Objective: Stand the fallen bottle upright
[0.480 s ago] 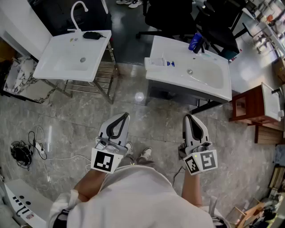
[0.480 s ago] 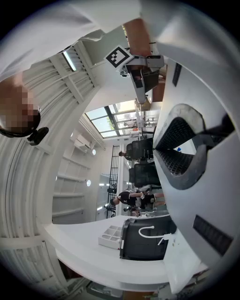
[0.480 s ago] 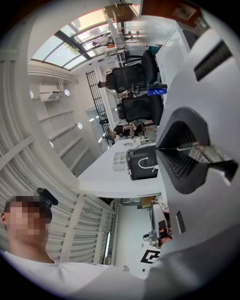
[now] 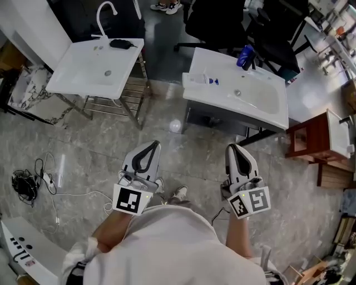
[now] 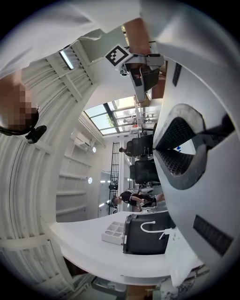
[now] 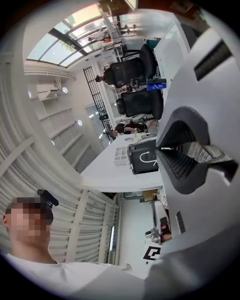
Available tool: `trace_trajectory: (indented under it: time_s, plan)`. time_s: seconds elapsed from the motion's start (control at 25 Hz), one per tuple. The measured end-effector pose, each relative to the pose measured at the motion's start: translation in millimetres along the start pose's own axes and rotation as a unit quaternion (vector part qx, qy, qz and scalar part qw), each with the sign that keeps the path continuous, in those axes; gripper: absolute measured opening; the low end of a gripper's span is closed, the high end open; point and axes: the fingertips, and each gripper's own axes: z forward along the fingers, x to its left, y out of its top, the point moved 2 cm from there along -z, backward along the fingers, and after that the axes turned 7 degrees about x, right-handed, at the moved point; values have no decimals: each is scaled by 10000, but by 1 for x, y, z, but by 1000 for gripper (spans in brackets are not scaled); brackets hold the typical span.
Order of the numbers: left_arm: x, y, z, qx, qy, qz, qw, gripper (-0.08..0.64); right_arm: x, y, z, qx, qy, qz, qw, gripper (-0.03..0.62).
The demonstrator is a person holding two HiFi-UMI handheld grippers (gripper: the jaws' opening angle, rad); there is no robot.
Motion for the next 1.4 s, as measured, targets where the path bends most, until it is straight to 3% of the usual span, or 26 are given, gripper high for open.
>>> trace_trajectory:
  time_s: [0.4, 0.72, 1.0, 1.4]
  plan:
    - [-5, -11, -6, 157, 309, 83, 9994, 15, -13, -11, 2, -40, 224, 80, 9997, 41]
    - [18, -25, 53, 162, -106, -81, 9998, 15, -38, -17, 38, 172, -136, 99, 9997, 41]
    - [65, -19, 126, 111, -412, -163, 9990, 15, -68, 2, 99, 302, -418, 121, 9986, 41]
    - [148, -30, 201, 167, -491, -440, 9977, 15, -89, 28, 215, 357, -409, 217, 9983, 41]
